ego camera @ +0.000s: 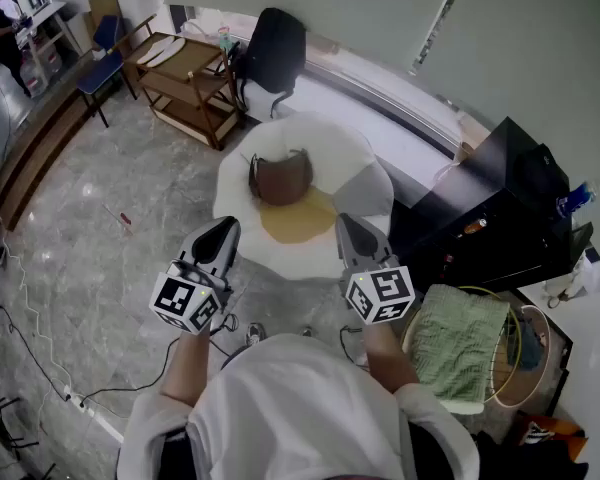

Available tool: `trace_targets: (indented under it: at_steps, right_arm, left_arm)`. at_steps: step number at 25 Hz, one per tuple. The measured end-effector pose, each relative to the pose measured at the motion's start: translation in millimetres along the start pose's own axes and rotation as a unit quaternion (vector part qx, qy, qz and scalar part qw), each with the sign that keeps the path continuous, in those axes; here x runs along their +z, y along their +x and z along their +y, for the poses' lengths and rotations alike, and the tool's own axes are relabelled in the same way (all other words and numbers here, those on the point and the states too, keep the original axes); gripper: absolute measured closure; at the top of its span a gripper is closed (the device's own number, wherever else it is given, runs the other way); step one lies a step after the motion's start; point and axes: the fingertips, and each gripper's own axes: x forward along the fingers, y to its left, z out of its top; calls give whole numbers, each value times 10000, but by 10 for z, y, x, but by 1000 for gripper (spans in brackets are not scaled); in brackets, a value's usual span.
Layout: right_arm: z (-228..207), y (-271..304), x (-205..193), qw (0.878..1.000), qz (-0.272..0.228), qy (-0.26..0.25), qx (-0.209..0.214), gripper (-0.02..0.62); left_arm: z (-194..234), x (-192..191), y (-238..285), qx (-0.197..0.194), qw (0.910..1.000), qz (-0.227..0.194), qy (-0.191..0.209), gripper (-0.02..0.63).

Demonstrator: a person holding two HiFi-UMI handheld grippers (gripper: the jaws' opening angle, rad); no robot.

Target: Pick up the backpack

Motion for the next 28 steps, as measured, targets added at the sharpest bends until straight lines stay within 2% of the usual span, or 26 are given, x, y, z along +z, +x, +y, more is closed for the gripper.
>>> trace_targets:
  at_steps: [12, 28]
  right_arm:
    - [96, 49, 17, 9997, -126, 144, 119, 565]
    - [311, 88, -25, 9986, -116, 317, -395, 565]
  left_arm:
    - [47, -4, -49, -23, 10000, -33, -62, 557]
    - [294, -26, -268, -300, 9993, -8, -222, 557]
